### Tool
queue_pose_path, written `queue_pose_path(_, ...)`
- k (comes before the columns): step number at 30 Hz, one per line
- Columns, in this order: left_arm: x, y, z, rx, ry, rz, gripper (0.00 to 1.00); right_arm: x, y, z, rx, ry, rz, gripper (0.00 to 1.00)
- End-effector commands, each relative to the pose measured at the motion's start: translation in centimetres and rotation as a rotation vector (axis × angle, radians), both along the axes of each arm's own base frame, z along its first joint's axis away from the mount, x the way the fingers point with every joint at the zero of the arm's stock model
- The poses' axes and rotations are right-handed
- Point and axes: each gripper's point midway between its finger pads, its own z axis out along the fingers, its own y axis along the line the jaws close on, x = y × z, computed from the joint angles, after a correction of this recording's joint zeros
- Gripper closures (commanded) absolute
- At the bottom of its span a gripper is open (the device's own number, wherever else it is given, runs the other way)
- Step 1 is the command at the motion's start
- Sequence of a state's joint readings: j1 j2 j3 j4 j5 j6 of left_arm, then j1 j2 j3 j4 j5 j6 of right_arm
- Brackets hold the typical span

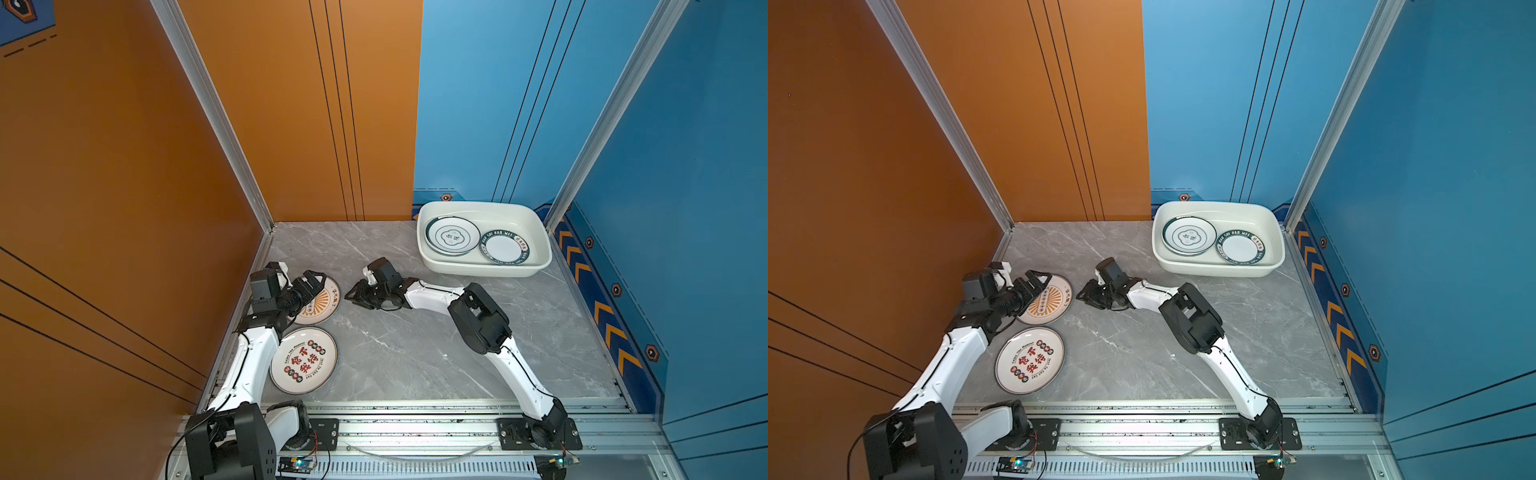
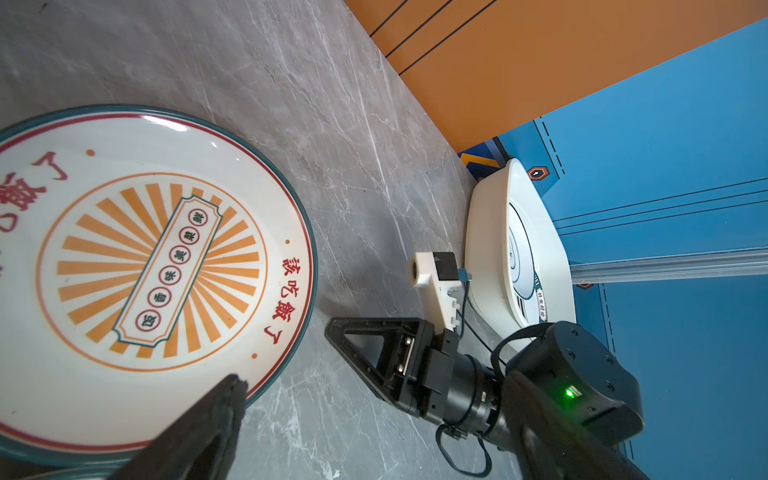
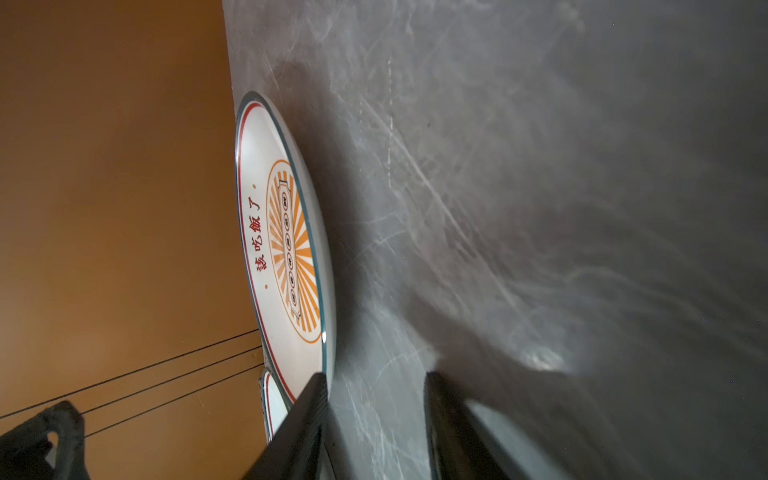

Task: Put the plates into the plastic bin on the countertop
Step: 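Reach the right gripper to the orange sunburst plate on the table, then grasp the sunburst plate rim with the right gripper and tilt it upright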

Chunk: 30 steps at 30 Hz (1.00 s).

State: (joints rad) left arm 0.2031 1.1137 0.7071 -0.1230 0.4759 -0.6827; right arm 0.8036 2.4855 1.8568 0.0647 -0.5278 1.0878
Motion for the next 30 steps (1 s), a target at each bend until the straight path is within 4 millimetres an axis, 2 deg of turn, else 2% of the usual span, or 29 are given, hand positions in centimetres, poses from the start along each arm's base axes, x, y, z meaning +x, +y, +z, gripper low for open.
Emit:
queue_pose_path(1,0.0,-0.1,-0.5,-0.028,0.007,-0.008,0.02,-0.2,1.8,0.7,0.042,0.011,0.019,0.59)
queue_pose_path(11,0.0,-0.2,-0.5,-0.04,0.004,-0.011,0.02,-0.6,3.8,-1.2,0.034,0.041,0.034,0.61)
queue_pose_path(16,0.1,-0.2,-0.6,-0.046,0.006,-0.013,0.02,-0.5,4.2,-1.7,0.032,0.049,0.027,0.75)
queue_pose_path(24,0.0,-0.2,-0.8,-0.046,0.01,-0.013,0.02,0.8,3.3,-1.1,0.026,0.033,-0.004,0.91)
queue_pose_path(30,0.0,-0.2,-1.2,-0.047,0.017,-0.013,0.02,2.5,1.5,0.7,0.042,0.005,-0.035,0.99)
